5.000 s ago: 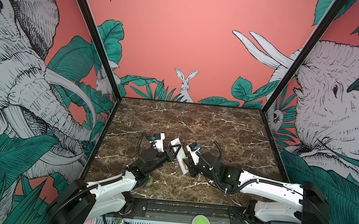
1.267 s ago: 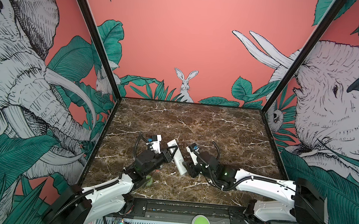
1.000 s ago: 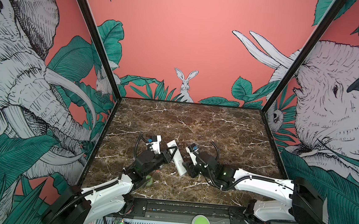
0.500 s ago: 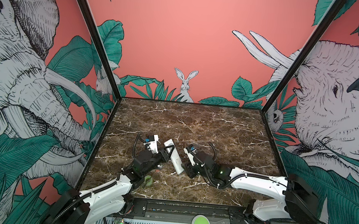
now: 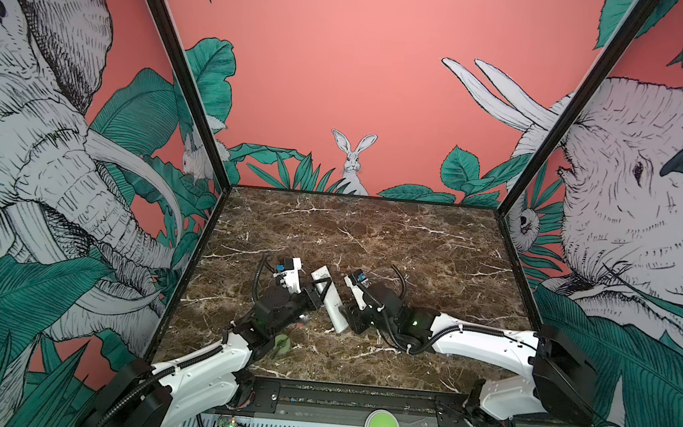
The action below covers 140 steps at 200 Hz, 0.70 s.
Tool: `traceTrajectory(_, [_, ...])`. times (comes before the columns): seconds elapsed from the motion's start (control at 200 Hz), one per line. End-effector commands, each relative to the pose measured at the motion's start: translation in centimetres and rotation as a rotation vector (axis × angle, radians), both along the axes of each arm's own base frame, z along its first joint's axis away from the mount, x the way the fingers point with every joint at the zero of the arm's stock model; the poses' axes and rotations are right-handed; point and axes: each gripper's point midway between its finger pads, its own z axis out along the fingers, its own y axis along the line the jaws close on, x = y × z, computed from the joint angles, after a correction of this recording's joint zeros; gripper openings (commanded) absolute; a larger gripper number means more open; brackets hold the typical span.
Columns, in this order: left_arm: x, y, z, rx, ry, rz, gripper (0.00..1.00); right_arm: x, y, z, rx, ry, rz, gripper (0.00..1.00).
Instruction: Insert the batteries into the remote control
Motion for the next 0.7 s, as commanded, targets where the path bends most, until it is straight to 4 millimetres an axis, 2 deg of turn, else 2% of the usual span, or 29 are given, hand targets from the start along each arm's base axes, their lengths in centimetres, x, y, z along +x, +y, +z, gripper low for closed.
traceTrajectory(0.0, [-0.4,-0.5,2.9,-0.093,-0.066,-0.034,0.0,0.3,0.6,0.1,0.024,0.004,-0.003,0.47])
traceTrajectory(0.22, [-0.3,-0.5,2.7,-0.086,-0.062,-0.031,0.0,0.1,0.5,0.7,0.029,0.0,0.007,0.47])
traceTrajectory(0.315, [-0.3,-0.4,2.6,-0.08,-0.058,-0.026,0.0,-0.6,1.1,1.7,0.046,-0.013,0.063,0.49])
traceTrajectory(0.53, [-0.3,-0.3,2.6,-0.077,-0.056,-0.021,0.0,-2.4,2.0,3.3,0.059,-0.047,0.159,0.68])
traceTrajectory(0.695, [-0.2,-0.2,2.6,-0.077,-0.056,-0.02,0.0,-2.3,2.2,2.5,0.044,-0.025,0.144,0.77])
